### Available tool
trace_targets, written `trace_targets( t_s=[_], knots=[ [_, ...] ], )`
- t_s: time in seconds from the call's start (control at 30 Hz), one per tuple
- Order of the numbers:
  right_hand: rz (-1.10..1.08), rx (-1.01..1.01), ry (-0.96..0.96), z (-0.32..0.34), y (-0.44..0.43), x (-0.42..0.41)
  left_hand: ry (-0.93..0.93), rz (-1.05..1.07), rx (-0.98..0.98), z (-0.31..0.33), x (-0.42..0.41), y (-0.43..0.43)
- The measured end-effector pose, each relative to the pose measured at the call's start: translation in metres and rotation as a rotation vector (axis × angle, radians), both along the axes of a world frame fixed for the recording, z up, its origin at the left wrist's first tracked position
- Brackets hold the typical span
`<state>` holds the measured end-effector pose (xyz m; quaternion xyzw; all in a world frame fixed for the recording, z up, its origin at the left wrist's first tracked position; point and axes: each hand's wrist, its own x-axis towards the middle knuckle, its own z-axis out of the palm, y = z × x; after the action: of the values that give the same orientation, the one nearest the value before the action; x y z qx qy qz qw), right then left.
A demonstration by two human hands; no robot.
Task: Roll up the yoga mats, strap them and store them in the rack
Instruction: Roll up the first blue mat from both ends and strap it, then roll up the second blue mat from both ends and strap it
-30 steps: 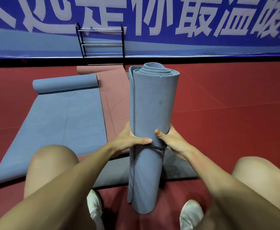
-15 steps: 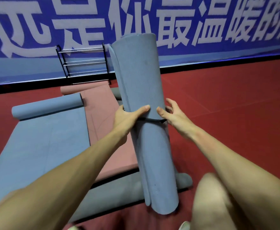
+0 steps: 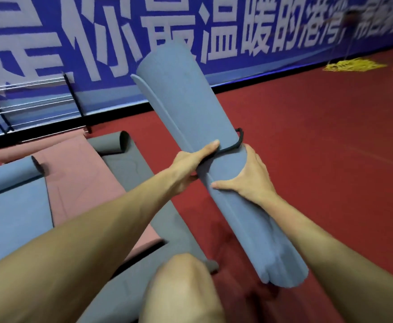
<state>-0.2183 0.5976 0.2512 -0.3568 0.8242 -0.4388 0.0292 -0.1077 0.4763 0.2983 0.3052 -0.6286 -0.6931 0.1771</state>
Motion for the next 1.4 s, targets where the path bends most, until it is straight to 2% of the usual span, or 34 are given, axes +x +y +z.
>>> trace_targets(
  t_s=[0.1, 0.23, 0.33, 0.43, 0.57, 0.63, 0.7, 0.8, 0.93, 1.0, 1.1, 1.23, 1.4],
  knots=[
    [-0.095, 0.051, 0.006, -0.025, 0.029, -0.025, -0.297, -0.182, -0.118, -0.023, -0.029, 0.011],
    [-0.209, 0.244, 0.041, -0.073, 0.069, -0.057, -0.667, -0.469, -0.327, -0.062, -0.065, 0.032],
    [-0.241, 0.426, 0.032, -0.114, 0.097, -0.070, -0.850, -0.716, -0.493, -0.101, -0.085, 0.057],
    [-0.257, 0.618, 0.031, -0.156, 0.113, -0.084, -0.828, -0.843, -0.575, -0.135, -0.104, 0.080],
    [-0.289, 0.745, 0.014, -0.198, 0.127, -0.082, -0.738, -0.947, -0.686, -0.151, -0.105, 0.101],
    [-0.262, 0.869, -0.121, -0.275, 0.126, -0.088, -0.835, -1.075, -0.620, -0.209, -0.118, 0.103],
    [-0.287, 0.913, -0.147, -0.300, 0.147, -0.071, -0.813, -1.121, -0.660, -0.224, -0.113, 0.106],
    [-0.343, 0.961, -0.054, -0.317, 0.164, -0.067, -0.793, -1.155, -0.720, -0.227, -0.114, 0.106],
    [-0.313, 0.970, -0.186, -0.304, 0.155, -0.071, -0.861, -1.180, -0.802, -0.216, -0.104, 0.082],
    [-0.329, 0.956, -0.122, -0.286, 0.147, -0.073, -0.867, -1.117, -0.826, -0.195, -0.096, 0.070],
    [-0.298, 0.825, -0.027, -0.253, 0.118, -0.063, -0.848, -0.988, -0.838, -0.162, -0.078, 0.046],
    [-0.107, 0.634, -0.090, -0.192, 0.055, -0.039, -0.798, -0.832, -0.865, -0.122, -0.037, 0.010],
    [0.226, 0.497, -0.031, -0.106, -0.040, 0.015, -0.753, -0.589, -0.876, -0.075, 0.048, -0.042]
  ],
)
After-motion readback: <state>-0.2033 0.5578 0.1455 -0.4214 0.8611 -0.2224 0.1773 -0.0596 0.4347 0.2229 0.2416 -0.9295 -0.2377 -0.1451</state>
